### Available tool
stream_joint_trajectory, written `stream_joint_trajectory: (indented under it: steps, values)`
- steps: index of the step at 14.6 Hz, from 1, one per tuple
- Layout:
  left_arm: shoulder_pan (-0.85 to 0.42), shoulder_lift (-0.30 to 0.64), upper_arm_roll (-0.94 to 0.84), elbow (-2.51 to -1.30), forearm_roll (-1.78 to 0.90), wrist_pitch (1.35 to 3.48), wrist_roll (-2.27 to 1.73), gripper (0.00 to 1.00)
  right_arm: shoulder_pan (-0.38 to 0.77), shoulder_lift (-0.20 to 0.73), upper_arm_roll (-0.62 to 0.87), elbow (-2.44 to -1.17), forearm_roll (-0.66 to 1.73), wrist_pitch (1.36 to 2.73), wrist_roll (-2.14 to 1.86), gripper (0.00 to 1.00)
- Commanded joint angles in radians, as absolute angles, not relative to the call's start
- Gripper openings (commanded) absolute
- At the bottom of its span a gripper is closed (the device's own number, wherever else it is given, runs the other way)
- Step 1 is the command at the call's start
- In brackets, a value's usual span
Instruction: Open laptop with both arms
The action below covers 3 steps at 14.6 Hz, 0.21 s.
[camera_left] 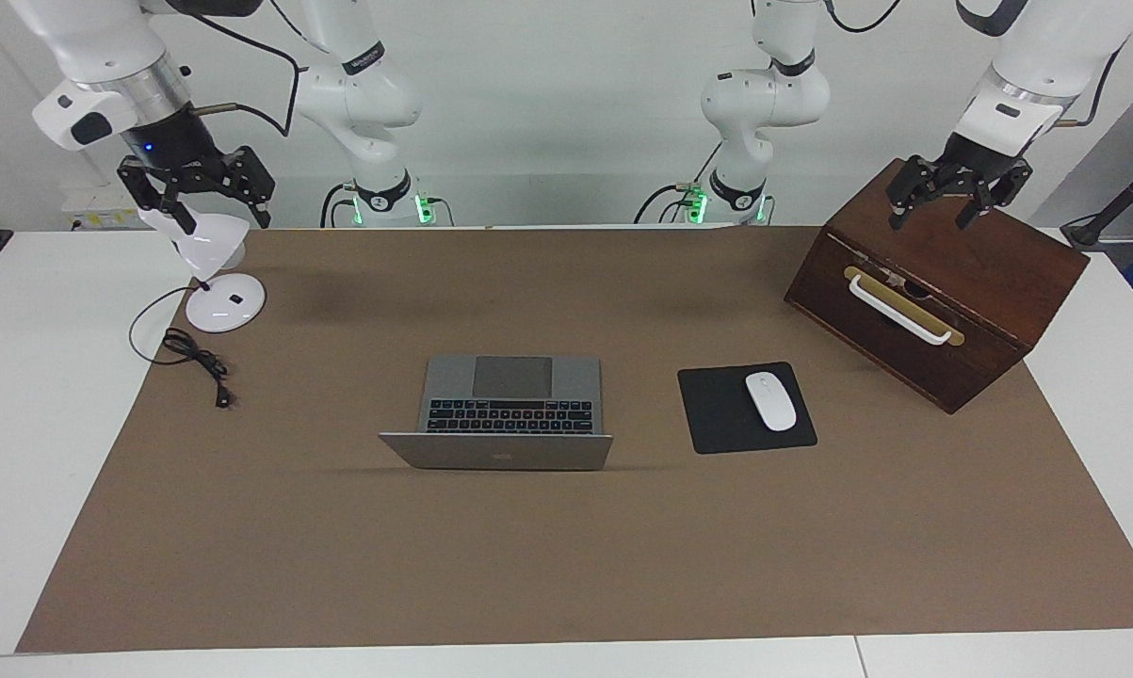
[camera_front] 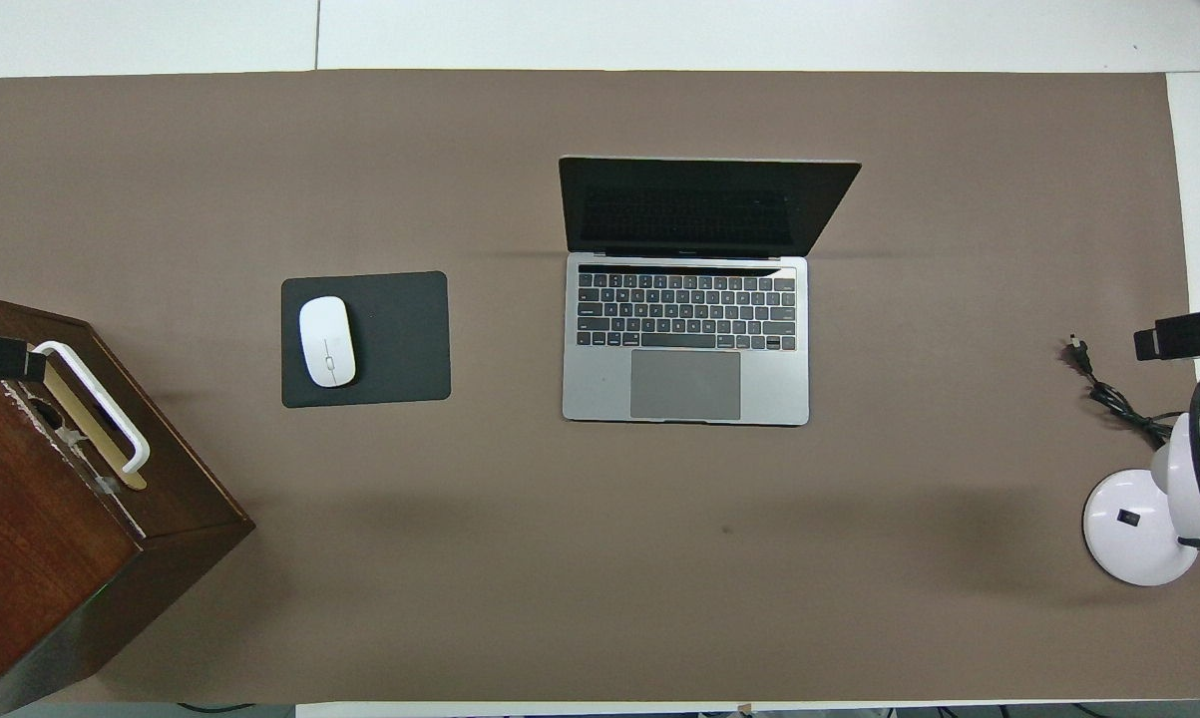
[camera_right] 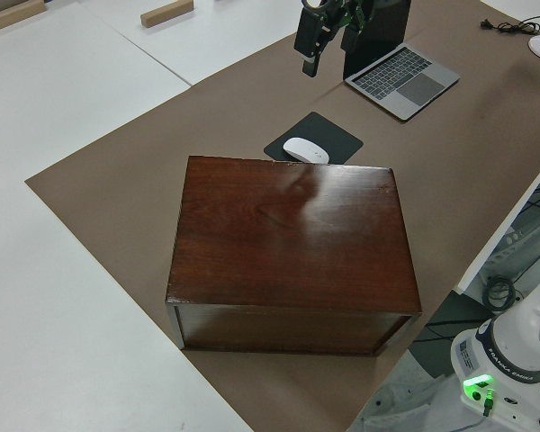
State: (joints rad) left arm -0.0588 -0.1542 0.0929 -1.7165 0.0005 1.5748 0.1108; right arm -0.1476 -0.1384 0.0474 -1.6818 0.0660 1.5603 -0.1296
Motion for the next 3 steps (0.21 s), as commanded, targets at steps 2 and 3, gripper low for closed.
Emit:
stream_joint_trajectory:
  steps: [2,3]
  values:
    - [-0.051,-0.141,0.091,-1.697,-0.012,1.578,0.098,1.0,-0.164,-0.164,0.057,-1.706,0.087,1.551,-0.123,1.0]
    - [-0.051,-0.141,0.091,-1.698,-0.014,1.578,0.098,1.0,-0.167,-0.164,0.057,-1.706,0.09,1.552,-0.124,1.0]
